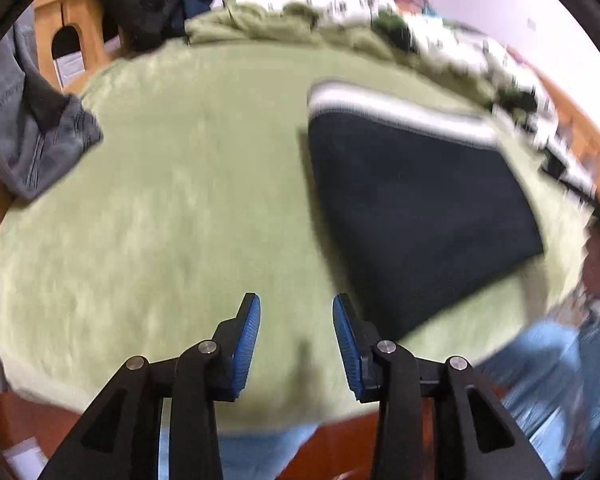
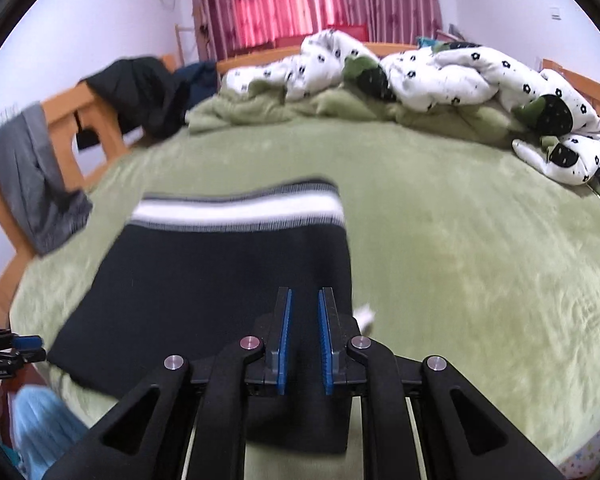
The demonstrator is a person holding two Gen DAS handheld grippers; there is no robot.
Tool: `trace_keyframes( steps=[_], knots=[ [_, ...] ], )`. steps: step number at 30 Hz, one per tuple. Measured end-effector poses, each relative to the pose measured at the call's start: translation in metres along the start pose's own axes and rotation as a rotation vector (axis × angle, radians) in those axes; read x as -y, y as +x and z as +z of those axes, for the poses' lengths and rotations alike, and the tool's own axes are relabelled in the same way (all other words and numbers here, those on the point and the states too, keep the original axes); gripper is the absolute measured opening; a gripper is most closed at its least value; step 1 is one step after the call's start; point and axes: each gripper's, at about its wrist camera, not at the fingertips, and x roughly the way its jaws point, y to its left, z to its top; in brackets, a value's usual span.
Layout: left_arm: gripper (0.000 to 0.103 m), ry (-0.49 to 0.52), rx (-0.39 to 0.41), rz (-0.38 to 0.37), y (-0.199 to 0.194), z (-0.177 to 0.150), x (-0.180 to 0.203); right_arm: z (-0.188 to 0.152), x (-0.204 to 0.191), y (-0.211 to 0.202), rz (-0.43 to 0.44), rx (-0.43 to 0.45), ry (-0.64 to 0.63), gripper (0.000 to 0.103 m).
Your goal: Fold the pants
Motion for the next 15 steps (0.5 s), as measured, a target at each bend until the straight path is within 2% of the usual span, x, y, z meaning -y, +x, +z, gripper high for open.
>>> trace_keyframes(
  steps=[4,6,10,15],
  knots=[
    [0.038,-0.007,0.046,0.003,0.016,0.046,0.016,0.022,-0.004,0.026,-0.026,0.001,0.009,0.015],
    [0.038,0.012,0.051,0.01,0.037,0.072,0.032,0.03,-0.006,0.044,-0.038,-0.008,0.019,0.015],
    [0.038,0.042,0.042,0.006,0.066,0.097,0.055,0.04,-0.009,0.073,-0.038,-0.03,0.038,0.015],
    [0.038,0.077,0.022,0.04,0.105,0.115,0.07,0.044,-0.006,0.109,-0.051,-0.078,0.025,0.015]
  ],
)
